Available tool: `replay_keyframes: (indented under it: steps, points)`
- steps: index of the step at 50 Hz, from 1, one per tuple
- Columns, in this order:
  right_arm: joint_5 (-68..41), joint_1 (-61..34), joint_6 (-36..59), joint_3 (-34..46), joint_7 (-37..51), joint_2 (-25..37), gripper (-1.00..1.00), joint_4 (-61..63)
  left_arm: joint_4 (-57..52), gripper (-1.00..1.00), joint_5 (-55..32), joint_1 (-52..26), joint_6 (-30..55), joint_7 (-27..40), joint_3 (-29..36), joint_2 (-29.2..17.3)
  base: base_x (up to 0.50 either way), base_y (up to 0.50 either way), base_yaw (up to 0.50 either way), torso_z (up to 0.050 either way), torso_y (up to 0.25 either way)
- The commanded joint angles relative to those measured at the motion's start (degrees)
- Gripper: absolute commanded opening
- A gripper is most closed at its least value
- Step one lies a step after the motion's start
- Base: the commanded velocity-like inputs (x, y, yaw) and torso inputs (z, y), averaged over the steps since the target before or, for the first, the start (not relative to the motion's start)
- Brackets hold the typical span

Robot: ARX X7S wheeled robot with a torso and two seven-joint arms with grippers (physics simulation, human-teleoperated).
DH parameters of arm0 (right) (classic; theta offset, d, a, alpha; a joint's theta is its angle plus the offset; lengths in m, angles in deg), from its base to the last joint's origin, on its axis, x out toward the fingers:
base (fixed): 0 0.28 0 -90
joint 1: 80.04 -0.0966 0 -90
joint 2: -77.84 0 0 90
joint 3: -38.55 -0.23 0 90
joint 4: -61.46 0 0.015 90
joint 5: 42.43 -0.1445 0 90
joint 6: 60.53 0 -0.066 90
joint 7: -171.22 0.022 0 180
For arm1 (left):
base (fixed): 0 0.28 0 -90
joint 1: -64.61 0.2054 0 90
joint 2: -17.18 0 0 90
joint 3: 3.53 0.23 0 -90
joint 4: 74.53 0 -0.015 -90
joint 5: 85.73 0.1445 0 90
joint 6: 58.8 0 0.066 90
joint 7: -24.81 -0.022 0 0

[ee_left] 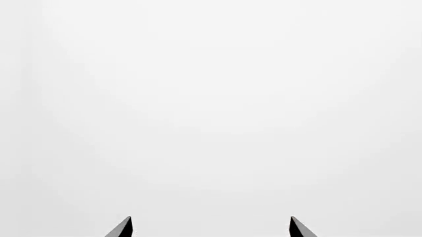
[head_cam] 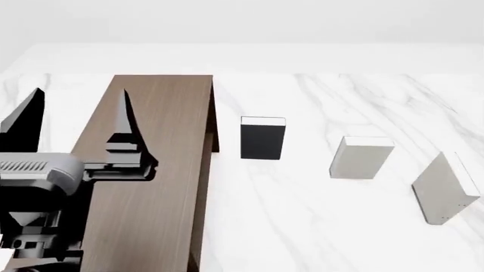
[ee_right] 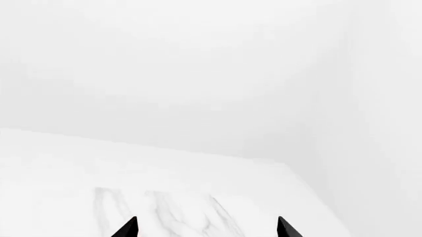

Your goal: Pick up the book on the right and place it under the cabinet shelf.

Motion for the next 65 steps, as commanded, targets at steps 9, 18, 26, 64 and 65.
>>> replay_keyframes:
  steps: [9,18,26,64,65]
  points:
    - [10.57,0.61,3.8,11.78,-9.4,-2.82,1.0,-9.33,-1.83,1.0,-19.65,-4.08,-22.15,28.38,14.9,-28.77,0.0,0.0,0.0,0.0,0.0]
    - [14.34,2.21,1.74,14.89,-15.64,-6.06,1.0,-16.74,-1.82,1.0,-18.49,-15.62,-37.37,40.88,35.85,-43.17,0.0,0.0,0.0,0.0,0.0]
    - [18.2,0.39,1.09,18.21,-21.45,-9.2,1.0,-23.03,-1.78,1.0,-16.75,-22.22,-40.83,43.97,44.41,-45.57,0.0,0.0,0.0,0.0,0.0]
    - [34.58,-2.59,-4.86,33.24,-41.97,-14.98,1.0,-43.85,1.95,1.0,-14.93,-28.37,-47.41,44.63,52.18,-46.35,0.0,0.0,0.0,0.0,0.0]
    - [34.6,-2.53,-4.86,33.14,-41.66,-14.8,1.0,-43.91,1.94,1.0,-14.91,-28.38,-47.36,44.61,52.22,-46.31,0.0,0.0,0.0,0.0,0.0]
